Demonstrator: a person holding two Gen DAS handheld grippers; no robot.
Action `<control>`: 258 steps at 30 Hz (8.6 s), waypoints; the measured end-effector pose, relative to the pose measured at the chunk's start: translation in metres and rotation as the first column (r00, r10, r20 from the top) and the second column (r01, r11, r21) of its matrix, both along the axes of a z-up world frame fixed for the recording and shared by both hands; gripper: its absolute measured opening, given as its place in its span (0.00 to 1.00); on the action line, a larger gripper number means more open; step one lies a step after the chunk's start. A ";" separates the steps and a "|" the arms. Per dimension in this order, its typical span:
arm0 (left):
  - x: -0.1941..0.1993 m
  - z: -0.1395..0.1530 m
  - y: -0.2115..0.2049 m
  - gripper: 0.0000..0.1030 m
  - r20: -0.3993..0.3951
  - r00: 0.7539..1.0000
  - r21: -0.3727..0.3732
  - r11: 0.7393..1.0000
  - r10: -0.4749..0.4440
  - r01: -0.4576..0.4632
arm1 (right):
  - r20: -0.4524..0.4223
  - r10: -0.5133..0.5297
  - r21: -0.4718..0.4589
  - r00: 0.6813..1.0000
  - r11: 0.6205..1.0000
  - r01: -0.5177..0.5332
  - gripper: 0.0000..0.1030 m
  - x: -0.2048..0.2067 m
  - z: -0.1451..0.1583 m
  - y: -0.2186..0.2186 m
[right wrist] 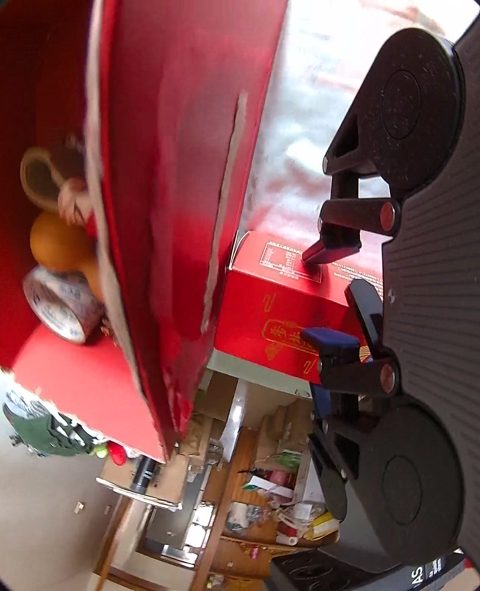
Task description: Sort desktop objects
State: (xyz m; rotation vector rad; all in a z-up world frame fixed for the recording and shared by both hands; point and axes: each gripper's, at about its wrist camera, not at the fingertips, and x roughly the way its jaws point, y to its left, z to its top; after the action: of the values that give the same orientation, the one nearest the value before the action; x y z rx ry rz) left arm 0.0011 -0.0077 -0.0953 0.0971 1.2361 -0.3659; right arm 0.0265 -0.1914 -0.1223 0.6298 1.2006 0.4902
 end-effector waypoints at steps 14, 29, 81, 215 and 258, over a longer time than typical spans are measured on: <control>-0.044 0.003 -0.164 0.81 -0.035 0.875 -0.052 0.876 -0.482 0.480 | -0.059 -0.178 -0.124 0.982 0.978 0.170 0.38 -0.077 0.024 -0.128; -0.018 0.103 -0.219 0.81 0.246 0.816 -0.091 0.826 -0.523 0.556 | 0.254 -0.424 -0.141 0.869 0.873 0.467 0.38 -0.128 0.105 -0.232; 0.162 0.007 -0.128 0.87 -0.129 0.894 -0.254 0.886 -0.429 0.388 | 0.182 -0.196 -0.538 0.964 0.800 0.264 0.33 0.080 0.093 -0.071; 0.182 0.033 -0.071 0.68 0.096 0.989 0.039 0.994 -0.109 0.106 | 0.310 -0.229 -0.595 0.923 0.711 0.376 0.27 0.125 0.055 -0.044; 0.154 0.069 -0.059 0.90 0.265 0.957 0.040 0.993 -0.114 0.108 | 0.349 -0.333 -0.547 0.876 0.687 0.479 0.27 0.073 0.089 -0.040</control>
State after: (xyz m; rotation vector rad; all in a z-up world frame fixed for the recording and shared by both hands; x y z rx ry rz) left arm 0.1552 -0.0666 -0.0261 0.2311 0.9702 -0.4205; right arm 0.0993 -0.2313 -0.0336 0.2378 0.8858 -0.2293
